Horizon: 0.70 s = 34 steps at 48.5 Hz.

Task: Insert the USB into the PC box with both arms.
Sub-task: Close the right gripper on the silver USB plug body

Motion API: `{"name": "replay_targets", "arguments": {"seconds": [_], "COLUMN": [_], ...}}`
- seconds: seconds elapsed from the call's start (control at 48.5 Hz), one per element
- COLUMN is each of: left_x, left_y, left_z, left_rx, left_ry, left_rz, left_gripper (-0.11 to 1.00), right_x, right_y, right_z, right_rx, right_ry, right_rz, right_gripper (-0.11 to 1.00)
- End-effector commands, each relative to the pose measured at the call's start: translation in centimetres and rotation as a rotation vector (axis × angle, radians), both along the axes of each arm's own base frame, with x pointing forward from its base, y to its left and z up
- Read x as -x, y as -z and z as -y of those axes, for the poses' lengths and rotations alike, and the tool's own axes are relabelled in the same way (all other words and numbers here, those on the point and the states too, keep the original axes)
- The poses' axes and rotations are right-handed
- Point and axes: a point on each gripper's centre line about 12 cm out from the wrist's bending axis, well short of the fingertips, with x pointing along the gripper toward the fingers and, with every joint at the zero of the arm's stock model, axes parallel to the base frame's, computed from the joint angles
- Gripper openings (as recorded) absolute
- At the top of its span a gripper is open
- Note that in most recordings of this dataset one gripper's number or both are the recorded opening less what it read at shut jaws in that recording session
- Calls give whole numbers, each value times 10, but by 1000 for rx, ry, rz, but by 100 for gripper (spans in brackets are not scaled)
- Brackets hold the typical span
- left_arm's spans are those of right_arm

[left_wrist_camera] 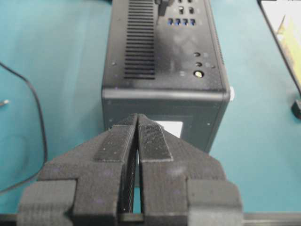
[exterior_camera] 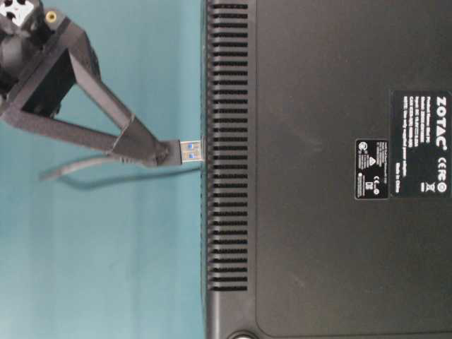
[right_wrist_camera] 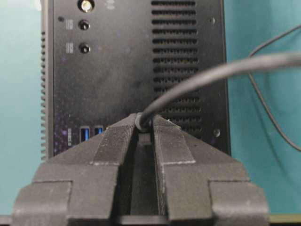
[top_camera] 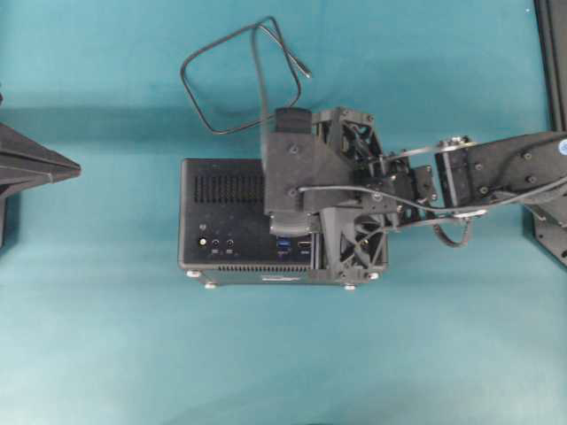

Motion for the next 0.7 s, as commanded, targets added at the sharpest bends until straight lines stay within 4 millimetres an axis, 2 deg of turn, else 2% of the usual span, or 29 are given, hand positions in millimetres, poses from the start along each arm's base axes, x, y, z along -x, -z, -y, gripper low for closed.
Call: {"name": "replay_targets", "arguments": {"seconds": [0.0, 0.68], "left_x": [-1, -1], "left_y": [-5, -5], "left_z": [0, 0], "left_rx": [-3, -1], "left_ry": [-1, -2], "left_rz": [17, 15], "left_gripper": [0, 0], "right_x": [4, 4], "right_y": [-2, -1], "right_z": [-4, -12], "right_rx": [-13, -31], "right_ry": [4, 0], "right_rz": [2, 14], "right_gripper": [14, 14]}}
